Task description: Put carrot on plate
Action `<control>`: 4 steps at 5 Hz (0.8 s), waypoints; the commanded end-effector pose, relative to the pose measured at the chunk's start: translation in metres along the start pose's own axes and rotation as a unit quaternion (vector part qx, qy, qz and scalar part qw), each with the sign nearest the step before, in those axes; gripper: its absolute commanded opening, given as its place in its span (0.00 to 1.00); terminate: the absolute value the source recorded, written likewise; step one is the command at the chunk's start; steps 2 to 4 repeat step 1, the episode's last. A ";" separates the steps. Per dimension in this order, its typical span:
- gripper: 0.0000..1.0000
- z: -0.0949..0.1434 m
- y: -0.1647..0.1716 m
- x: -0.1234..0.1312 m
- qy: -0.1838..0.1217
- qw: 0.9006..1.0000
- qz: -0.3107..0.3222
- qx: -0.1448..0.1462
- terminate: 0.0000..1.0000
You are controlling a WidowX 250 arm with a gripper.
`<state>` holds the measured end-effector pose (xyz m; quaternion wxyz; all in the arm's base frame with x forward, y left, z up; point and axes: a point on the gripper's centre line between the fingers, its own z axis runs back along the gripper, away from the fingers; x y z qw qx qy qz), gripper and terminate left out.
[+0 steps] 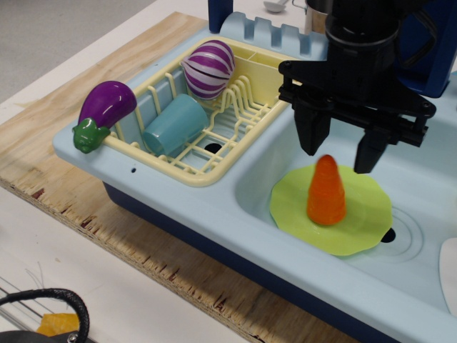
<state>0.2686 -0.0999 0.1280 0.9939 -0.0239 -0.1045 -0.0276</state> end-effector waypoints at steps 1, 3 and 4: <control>1.00 0.005 0.002 0.005 -0.014 1.000 0.001 -0.010 1.00; 1.00 0.005 0.002 0.005 -0.014 1.000 0.001 -0.010 1.00; 1.00 0.005 0.002 0.005 -0.014 1.000 0.001 -0.010 1.00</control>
